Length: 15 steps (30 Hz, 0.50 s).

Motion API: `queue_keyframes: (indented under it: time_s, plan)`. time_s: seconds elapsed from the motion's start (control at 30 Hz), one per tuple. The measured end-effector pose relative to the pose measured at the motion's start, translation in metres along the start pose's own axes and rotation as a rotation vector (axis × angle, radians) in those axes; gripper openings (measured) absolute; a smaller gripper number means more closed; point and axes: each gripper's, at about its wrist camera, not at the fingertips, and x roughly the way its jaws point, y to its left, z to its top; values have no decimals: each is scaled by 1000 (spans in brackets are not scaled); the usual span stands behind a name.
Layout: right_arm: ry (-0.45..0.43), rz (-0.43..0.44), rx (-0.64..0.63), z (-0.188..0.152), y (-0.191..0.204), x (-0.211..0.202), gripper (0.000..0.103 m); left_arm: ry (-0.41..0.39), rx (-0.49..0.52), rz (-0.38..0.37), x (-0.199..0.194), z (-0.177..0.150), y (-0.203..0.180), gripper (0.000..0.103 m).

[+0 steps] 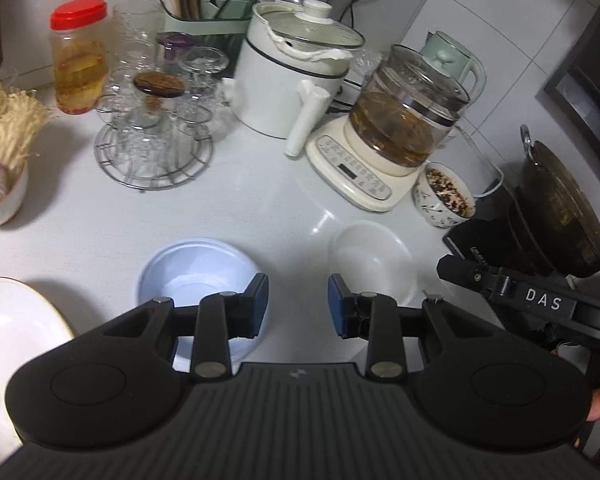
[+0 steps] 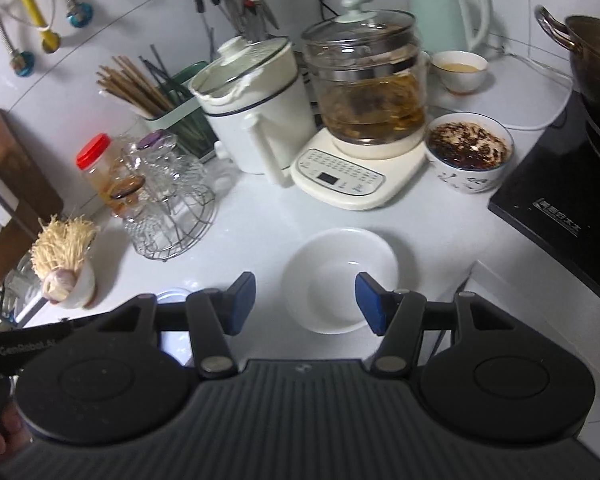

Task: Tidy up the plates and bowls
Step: 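Move both grippers to the white ceramic bowl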

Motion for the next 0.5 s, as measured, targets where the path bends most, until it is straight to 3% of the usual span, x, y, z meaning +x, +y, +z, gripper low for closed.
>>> queue_keyframes:
  time_s: [0.2, 0.5]
  plan:
    - [13, -40, 53, 6, -32, 3, 58, 40, -8, -25, 24, 9, -23, 37]
    - [52, -51, 103, 18, -72, 40, 58, 73, -9, -12, 75, 22, -42, 37]
